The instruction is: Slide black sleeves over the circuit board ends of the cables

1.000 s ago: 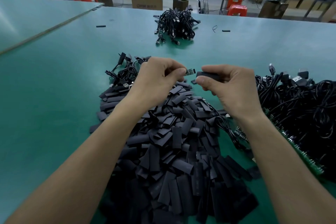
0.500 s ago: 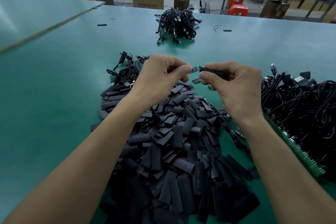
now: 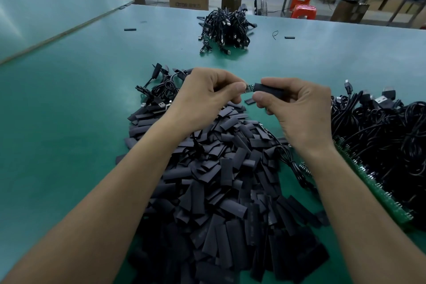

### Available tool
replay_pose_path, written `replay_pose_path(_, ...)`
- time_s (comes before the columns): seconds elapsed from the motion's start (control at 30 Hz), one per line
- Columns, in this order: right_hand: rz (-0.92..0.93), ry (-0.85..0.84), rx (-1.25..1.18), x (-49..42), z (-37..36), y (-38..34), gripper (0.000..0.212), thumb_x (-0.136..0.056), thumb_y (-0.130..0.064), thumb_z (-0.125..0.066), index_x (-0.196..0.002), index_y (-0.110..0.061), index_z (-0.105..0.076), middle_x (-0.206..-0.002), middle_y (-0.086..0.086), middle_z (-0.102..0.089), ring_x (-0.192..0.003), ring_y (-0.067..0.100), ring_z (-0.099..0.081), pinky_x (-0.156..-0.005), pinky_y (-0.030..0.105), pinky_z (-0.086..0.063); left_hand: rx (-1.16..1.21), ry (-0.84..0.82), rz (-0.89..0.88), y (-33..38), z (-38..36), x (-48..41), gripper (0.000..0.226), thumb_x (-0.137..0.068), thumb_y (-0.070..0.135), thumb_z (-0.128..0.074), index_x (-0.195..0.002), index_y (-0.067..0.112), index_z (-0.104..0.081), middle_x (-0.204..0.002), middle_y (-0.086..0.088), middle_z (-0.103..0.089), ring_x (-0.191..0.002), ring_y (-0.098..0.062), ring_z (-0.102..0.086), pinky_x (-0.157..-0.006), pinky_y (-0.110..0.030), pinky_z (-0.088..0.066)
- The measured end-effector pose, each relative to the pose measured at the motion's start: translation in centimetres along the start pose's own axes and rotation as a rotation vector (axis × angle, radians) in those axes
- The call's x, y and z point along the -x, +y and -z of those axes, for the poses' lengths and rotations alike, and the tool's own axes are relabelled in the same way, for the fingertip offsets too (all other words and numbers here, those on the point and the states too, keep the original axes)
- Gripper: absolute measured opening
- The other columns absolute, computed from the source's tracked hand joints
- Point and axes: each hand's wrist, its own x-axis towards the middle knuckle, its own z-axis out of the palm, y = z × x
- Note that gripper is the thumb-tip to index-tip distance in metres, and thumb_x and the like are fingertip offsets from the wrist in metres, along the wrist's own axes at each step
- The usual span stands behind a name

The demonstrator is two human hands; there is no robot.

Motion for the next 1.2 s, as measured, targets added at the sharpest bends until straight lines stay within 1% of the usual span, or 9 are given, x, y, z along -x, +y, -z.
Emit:
replay_pose_path(0.07,0.001,-0.056,-0.021,-0.10,0.31,-0.15,0.030,-0.072,-0.014,-0.087,-0.098,-0.022,-0.075,-0.080,-0.007,-0.077,-0.071,0.009,-0.073,-0.069,0.018,-0.055,0.044,-0.024,-0.004,-0.19,0.17,0.00,0.006,-0.095,0.018,-0.068,-0.094,0.021,-0.073,-0.070,0.012,-0.073,-0.075,-0.008,-0.071,-0.075,-0.017,-0.054)
replay_pose_path(0.17,0.005,-0.162,-0.067,-0.15,0.72,-0.40,0.027,-0.072,-0.010,-0.085,-0.095,-0.020,-0.075,-0.079,-0.008,-0.077,-0.068,0.009,-0.072,-0.064,0.015,-0.053,0.089,-0.082,0.001,-0.10,0.27,0.17,0.002,-0.092,0.015,-0.071,-0.094,0.017,-0.071,-0.070,0.008,-0.075,-0.070,-0.002,-0.070,-0.068,-0.011,-0.049)
replay_pose_path(0.4,0.022,-0.278,-0.084,0.00,0.67,-0.57,0.021,-0.076,-0.004,-0.082,-0.092,-0.016,-0.076,-0.079,-0.005,-0.077,-0.068,0.010,-0.073,-0.064,0.015,-0.054,0.075,-0.092,0.056,-0.03,0.43,0.37,0.024,-0.088,0.030,-0.076,-0.102,0.018,-0.062,-0.076,-0.004,-0.076,-0.065,-0.039,-0.060,-0.069,-0.039,-0.047)
replay_pose_path(0.47,0.026,-0.242,-0.069,0.00,0.62,-0.49,0.019,-0.076,-0.005,-0.082,-0.091,-0.016,-0.077,-0.078,-0.004,-0.077,-0.067,0.012,-0.073,-0.063,0.016,-0.053,0.036,-0.063,0.069,0.06,0.37,0.35,0.022,-0.087,0.033,-0.076,-0.096,0.017,-0.065,-0.073,-0.001,-0.076,-0.067,-0.032,-0.068,-0.068,-0.041,-0.055)
replay_pose_path(0.53,0.014,-0.201,-0.062,-0.04,0.64,-0.45,0.019,-0.076,-0.005,-0.083,-0.091,-0.016,-0.076,-0.077,-0.004,-0.077,-0.067,0.014,-0.073,-0.062,0.017,-0.054,0.002,-0.038,0.072,-0.05,0.25,0.25,0.020,-0.088,0.033,-0.075,-0.086,0.014,-0.068,-0.068,0.005,-0.074,-0.060,-0.011,-0.067,-0.064,-0.032,-0.056)
replay_pose_path(0.63,-0.007,-0.160,-0.071,-0.12,0.69,-0.47,0.020,-0.076,-0.005,-0.083,-0.091,-0.015,-0.075,-0.078,-0.003,-0.077,-0.066,0.018,-0.074,-0.061,0.019,-0.054,-0.027,0.007,0.050,-0.02,0.17,0.27,0.018,-0.089,0.030,-0.075,-0.083,0.013,-0.071,-0.067,0.004,-0.073,-0.060,-0.005,-0.066,-0.065,-0.026,-0.057)
replay_pose_path(0.83,-0.025,-0.112,-0.137,-0.24,0.63,-0.61,0.019,-0.075,-0.004,-0.082,-0.088,-0.015,-0.074,-0.075,-0.001,-0.077,-0.063,0.017,-0.073,-0.060,0.019,-0.055,-0.052,0.004,0.083,0.27,0.20,0.42,0.017,-0.089,0.031,-0.075,-0.083,0.015,-0.074,-0.071,0.004,-0.075,-0.064,-0.008,-0.068,-0.071,-0.034,-0.060)
replay_pose_path(1.0,-0.010,-0.142,-0.143,-0.26,0.81,-0.78,0.020,-0.073,-0.006,-0.083,-0.088,-0.017,-0.074,-0.074,-0.003,-0.077,-0.062,0.014,-0.072,-0.059,0.017,-0.053,-0.078,-0.043,0.065,0.51,0.16,0.57,0.020,-0.094,0.031,-0.069,-0.083,0.016,-0.076,-0.076,-0.010,-0.074,-0.074,-0.035,-0.066,-0.071,-0.047,-0.055)
replay_pose_path(1.2,0.025,-0.147,-0.061,-0.19,1.00,-0.80,0.025,-0.072,-0.006,-0.085,-0.092,-0.019,-0.075,-0.078,-0.005,-0.077,-0.065,0.014,-0.073,-0.062,0.017,-0.053,-0.157,-0.046,0.025,0.22,0.04,0.55,0.021,-0.097,0.031,-0.065,-0.086,0.016,-0.076,-0.073,-0.004,-0.073,-0.071,-0.031,-0.068,-0.068,-0.048,-0.056)
